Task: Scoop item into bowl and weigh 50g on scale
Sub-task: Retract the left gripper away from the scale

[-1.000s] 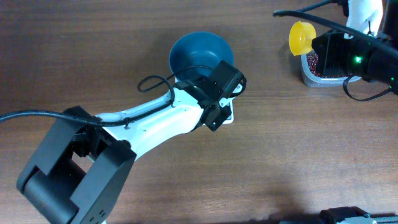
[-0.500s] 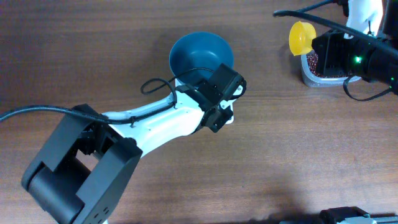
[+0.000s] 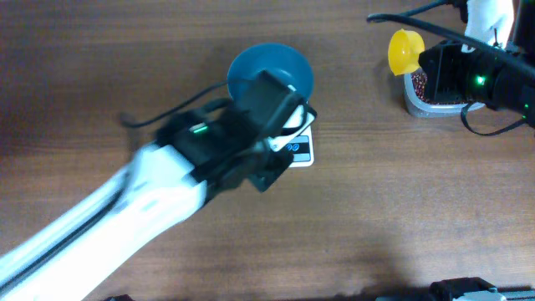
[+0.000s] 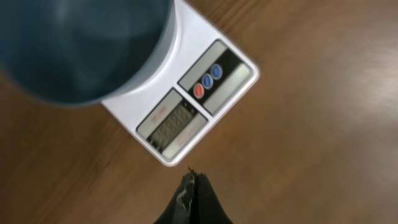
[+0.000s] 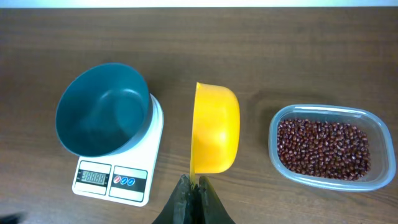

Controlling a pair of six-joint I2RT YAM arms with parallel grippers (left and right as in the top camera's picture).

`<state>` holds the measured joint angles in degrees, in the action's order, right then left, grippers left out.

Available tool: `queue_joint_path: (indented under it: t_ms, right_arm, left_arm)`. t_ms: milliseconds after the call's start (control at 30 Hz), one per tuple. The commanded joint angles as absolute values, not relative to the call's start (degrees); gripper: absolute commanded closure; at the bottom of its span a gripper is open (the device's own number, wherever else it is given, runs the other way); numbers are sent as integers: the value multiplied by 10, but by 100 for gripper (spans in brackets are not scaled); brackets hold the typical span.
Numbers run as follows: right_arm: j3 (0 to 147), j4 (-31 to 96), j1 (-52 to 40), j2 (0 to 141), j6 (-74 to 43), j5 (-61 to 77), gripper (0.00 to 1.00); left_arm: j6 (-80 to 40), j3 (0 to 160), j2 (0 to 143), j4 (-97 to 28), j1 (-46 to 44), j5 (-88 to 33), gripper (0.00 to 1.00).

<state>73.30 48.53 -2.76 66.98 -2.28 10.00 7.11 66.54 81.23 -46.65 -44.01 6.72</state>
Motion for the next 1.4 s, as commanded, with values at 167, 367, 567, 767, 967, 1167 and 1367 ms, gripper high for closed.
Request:
queue_joint_path:
  t_ms: [167, 367, 567, 767, 967, 1167, 1367]
  right_arm:
    - [742, 483, -25, 669, -17, 96, 96]
    - [742, 479, -25, 669, -17, 96, 96]
    - [742, 486, -25, 669, -17, 96, 96]
    - [742, 491, -25, 669, -17, 96, 96]
    - [742, 512, -25, 669, -17, 96, 96]
    - [742, 582, -25, 669, -17, 53, 96]
    - [742, 575, -25, 669, 15, -62, 96]
  left_arm:
    - [109, 673, 577, -624, -353, 42, 1]
    - [235, 673, 583, -667, -256, -44, 1]
    - [235, 673, 593, -646, -196, -129, 1]
    - [235, 673, 599, -648, -196, -127, 1]
    - [235, 673, 599, -648, -196, -127, 1]
    - [235, 673, 599, -648, -196, -127, 1]
    - [235, 673, 599, -648, -196, -127, 1]
